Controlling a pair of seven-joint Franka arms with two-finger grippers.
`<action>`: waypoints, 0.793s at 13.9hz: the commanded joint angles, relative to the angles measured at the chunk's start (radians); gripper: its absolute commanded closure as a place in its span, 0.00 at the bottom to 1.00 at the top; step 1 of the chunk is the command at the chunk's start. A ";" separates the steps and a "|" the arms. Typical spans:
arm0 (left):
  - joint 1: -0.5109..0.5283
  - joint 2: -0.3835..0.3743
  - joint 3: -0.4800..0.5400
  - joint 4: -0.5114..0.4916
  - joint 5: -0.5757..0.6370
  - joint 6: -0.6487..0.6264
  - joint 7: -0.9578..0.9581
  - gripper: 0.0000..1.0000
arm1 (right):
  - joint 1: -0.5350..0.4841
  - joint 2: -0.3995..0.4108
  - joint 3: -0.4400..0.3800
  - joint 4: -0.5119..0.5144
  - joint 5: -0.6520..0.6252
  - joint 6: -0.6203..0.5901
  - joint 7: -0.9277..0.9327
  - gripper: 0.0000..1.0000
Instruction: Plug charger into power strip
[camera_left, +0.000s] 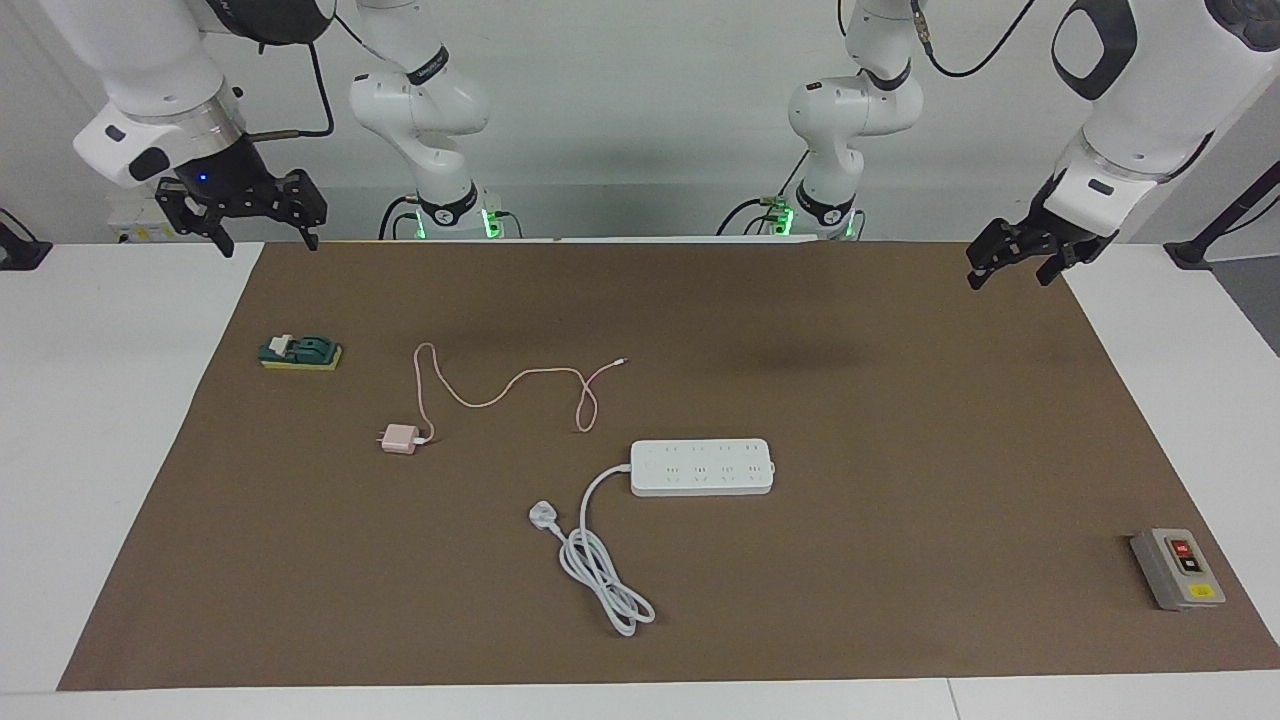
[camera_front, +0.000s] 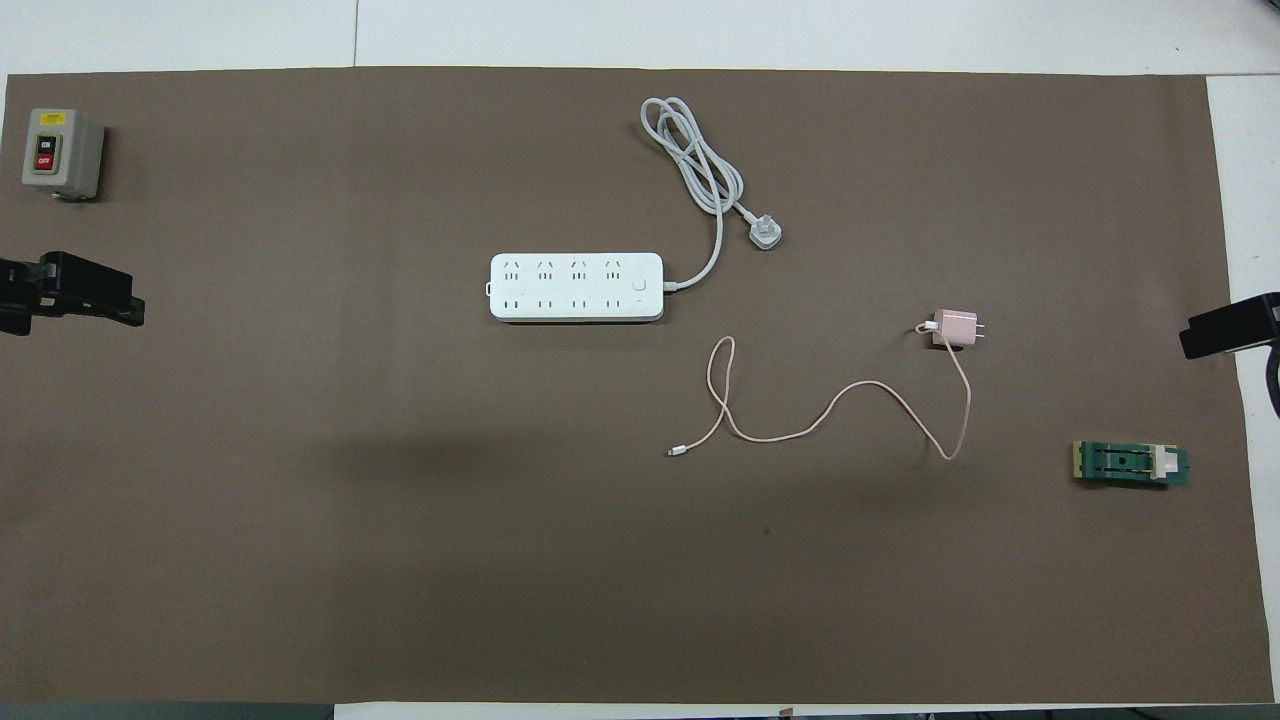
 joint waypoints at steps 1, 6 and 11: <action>-0.008 -0.027 0.007 -0.027 0.004 -0.003 -0.012 0.00 | -0.010 -0.006 0.006 -0.009 0.008 -0.001 0.022 0.00; -0.008 -0.027 0.007 -0.027 0.004 -0.003 -0.012 0.00 | -0.011 -0.006 0.004 -0.008 0.006 0.005 0.022 0.00; -0.008 -0.027 0.007 -0.027 0.004 -0.003 -0.012 0.00 | -0.016 -0.004 0.003 -0.009 0.006 0.019 0.022 0.00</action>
